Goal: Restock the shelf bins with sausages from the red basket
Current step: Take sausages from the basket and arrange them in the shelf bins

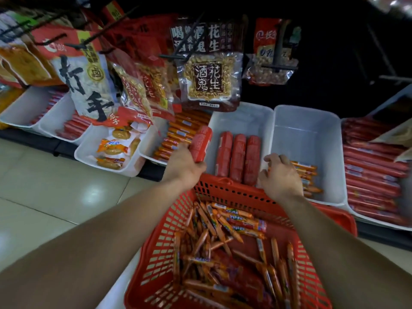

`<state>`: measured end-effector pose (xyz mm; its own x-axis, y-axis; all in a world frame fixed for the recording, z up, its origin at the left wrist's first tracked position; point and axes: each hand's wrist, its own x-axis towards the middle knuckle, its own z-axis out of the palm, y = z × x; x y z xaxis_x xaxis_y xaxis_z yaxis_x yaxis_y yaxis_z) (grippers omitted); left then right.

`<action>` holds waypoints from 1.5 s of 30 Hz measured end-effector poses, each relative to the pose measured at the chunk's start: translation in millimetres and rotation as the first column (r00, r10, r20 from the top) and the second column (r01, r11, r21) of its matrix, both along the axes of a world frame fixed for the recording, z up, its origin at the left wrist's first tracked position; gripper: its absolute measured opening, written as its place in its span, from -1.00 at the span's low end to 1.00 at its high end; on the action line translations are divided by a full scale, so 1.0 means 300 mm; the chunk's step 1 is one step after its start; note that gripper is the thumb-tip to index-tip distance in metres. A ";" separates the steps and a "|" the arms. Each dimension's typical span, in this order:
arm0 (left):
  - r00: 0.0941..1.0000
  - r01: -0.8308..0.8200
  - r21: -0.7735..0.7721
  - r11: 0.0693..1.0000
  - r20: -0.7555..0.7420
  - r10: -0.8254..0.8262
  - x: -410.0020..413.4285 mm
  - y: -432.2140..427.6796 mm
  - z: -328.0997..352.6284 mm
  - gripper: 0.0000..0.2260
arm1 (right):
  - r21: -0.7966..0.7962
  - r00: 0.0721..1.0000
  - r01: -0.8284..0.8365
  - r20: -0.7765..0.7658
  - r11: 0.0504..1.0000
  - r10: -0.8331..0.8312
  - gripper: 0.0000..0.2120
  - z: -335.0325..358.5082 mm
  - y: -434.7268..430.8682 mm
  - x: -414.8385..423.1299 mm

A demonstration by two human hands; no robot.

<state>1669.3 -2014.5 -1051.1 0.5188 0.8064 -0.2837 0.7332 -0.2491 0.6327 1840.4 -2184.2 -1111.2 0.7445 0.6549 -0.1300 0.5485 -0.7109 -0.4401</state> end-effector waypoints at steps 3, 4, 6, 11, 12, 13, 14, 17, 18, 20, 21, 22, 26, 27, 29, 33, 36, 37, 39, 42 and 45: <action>1.000 -0.002 0.037 0.999 -0.012 0.003 0.146 0.021 -0.051 -0.53 | -0.068 0.999 0.041 -0.012 0.997 -0.042 -0.63 -0.032 -0.056 0.005; 1.000 0.005 0.046 0.999 -0.020 -0.005 0.193 0.023 -0.074 -0.50 | -0.073 0.999 0.040 -0.009 0.997 -0.040 -0.64 -0.037 -0.058 0.004; 0.994 0.052 0.054 0.997 -0.100 -0.046 0.263 0.014 -0.120 -0.45 | -0.067 0.999 0.020 -0.027 0.998 -0.022 -0.65 -0.043 -0.051 0.002; 0.945 0.187 0.087 0.979 -0.289 -0.155 0.253 -0.006 -0.212 -0.53 | -0.062 0.999 0.039 -0.034 0.997 -0.041 -0.63 -0.048 -0.039 0.008; 0.942 0.201 0.080 0.976 -0.291 -0.170 0.235 -0.003 -0.209 -0.53 | -0.063 0.999 0.038 -0.032 0.997 -0.040 -0.62 -0.046 -0.039 0.006; 0.937 0.216 0.074 0.974 -0.295 -0.186 0.219 -0.001 -0.195 -0.53 | -0.063 0.999 0.032 -0.039 0.997 -0.035 -0.61 -0.043 -0.041 0.004; 0.934 0.233 0.073 0.970 -0.295 -0.203 0.205 0.002 -0.178 -0.53 | -0.066 0.998 0.023 -0.051 0.998 -0.027 -0.60 -0.038 -0.044 0.002; 0.915 0.299 0.069 0.952 -0.303 -0.266 0.155 -0.007 -0.103 -0.59 | -0.101 0.997 -0.026 -0.079 0.995 0.019 -0.57 -0.010 -0.072 -0.004; 0.903 0.329 0.068 0.942 -0.316 -0.292 0.135 -0.016 -0.078 -0.60 | -0.122 0.997 -0.039 -0.076 0.992 0.030 -0.55 0.003 -0.090 -0.009; 0.877 0.387 0.081 0.918 -0.339 -0.340 0.093 -0.042 -0.024 -0.61 | -0.166 0.998 -0.045 -0.047 0.985 0.037 -0.54 0.040 -0.132 -0.020; 0.867 0.414 0.092 0.905 -0.343 -0.362 0.069 -0.058 0.004 -0.62 | -0.186 0.999 -0.039 -0.034 0.982 0.033 -0.53 0.064 -0.155 -0.026; 0.861 0.433 0.104 0.895 -0.341 -0.377 0.042 -0.078 0.030 -0.63 | -0.198 0.999 -0.030 -0.023 0.980 0.026 -0.53 0.088 -0.177 -0.034; 0.857 0.454 0.115 0.883 -0.327 -0.398 -0.102 -0.205 0.084 -0.65 | -0.153 1.000 0.001 -0.016 0.988 -0.004 -0.52 0.162 -0.288 -0.103; 0.854 0.456 0.100 0.884 -0.328 -0.404 -0.140 -0.243 0.080 -0.65 | -0.147 1.000 -0.011 -0.026 0.989 0.007 -0.52 0.167 -0.319 -0.130; 0.841 0.458 0.034 0.888 -0.339 -0.421 -0.219 -0.319 0.041 -0.65 | -0.150 0.997 -0.056 -0.052 0.987 0.048 -0.53 0.148 -0.380 -0.184; 0.800 0.456 -0.093 0.885 -0.393 -0.453 -0.354 -0.424 -0.100 -0.62 | -0.236 0.982 -0.116 -0.175 0.965 0.075 -0.54 0.039 -0.480 -0.269; 0.754 0.458 -0.155 0.875 -0.455 -0.475 -0.420 -0.458 -0.208 -0.50 | -0.306 0.953 -0.165 -0.295 0.938 0.071 -0.43 -0.076 -0.519 -0.308; 0.741 0.463 -0.173 0.869 -0.462 -0.487 -0.434 -0.462 -0.240 -0.41 | -0.333 0.943 -0.187 -0.326 0.924 0.073 -0.42 -0.115 -0.527 -0.316; 0.741 0.462 -0.187 0.867 -0.456 -0.493 -0.451 -0.459 -0.293 -0.27 | -0.390 0.925 -0.233 -0.371 0.891 0.080 -0.38 -0.192 -0.538 -0.326; 0.750 0.450 -0.197 0.871 -0.447 -0.488 -0.452 -0.436 -0.359 -0.17 | -0.442 0.911 -0.293 -0.398 0.847 0.108 -0.27 -0.285 -0.539 -0.346; 0.729 0.434 -0.282 0.856 -0.448 -0.517 -0.442 -0.426 -0.423 -0.08 | -0.460 0.890 -0.344 -0.438 0.818 0.128 -0.16 -0.358 -0.529 -0.378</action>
<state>1536.7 -2142.3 -1178.1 0.5779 0.4190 -0.7003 0.7616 -0.5853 0.2783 1726.9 -2343.0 -1218.8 0.3979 0.5585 -0.7278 0.6008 -0.7582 -0.2533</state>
